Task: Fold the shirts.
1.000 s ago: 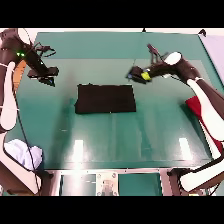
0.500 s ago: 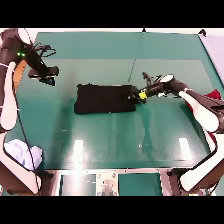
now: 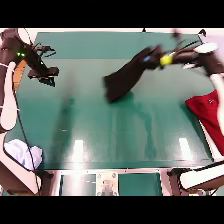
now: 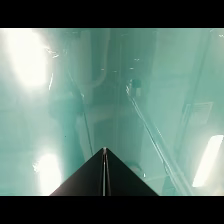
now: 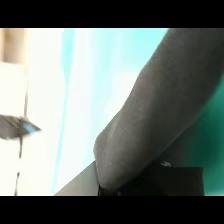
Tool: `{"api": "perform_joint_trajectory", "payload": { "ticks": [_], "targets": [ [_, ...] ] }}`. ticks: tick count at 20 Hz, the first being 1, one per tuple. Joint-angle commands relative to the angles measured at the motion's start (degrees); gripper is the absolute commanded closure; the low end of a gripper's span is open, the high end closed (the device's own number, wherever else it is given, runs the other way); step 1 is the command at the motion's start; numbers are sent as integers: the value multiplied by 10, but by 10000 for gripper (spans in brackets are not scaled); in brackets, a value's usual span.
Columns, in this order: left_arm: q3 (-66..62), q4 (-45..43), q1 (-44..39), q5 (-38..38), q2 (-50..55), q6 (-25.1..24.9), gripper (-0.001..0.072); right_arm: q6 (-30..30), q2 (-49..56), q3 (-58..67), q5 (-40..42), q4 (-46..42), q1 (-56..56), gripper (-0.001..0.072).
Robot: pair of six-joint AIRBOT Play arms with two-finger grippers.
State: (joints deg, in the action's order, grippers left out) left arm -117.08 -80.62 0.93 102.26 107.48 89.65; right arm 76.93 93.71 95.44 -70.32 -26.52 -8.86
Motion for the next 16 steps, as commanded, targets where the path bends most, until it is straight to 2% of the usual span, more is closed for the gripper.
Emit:
{"api": "perform_joint_trajectory", "payload": {
  "ticks": [1, 5, 8, 12, 14, 16],
  "targets": [
    [0, 0, 0, -3, 0, 0, 680, 40, -71, 29, -22, -3, -126, 699],
    [0, 0, 0, -2, 0, 0, 680, 56, -99, 29, -50, -3, -295, 699],
    [0, 0, 0, -2, 0, 3, 680, 71, -99, 29, -99, -26, -417, 699],
    [0, 0, 0, -2, 0, 5, 680, 97, -115, 29, -181, -68, -527, 699],
    [0, 0, -1, -2, 0, 5, 680, 135, -143, 29, -188, -135, -563, 699],
    [0, 3, 0, -2, 0, 5, 680, 172, -171, 29, -200, -244, -588, 699]
  ]
}}
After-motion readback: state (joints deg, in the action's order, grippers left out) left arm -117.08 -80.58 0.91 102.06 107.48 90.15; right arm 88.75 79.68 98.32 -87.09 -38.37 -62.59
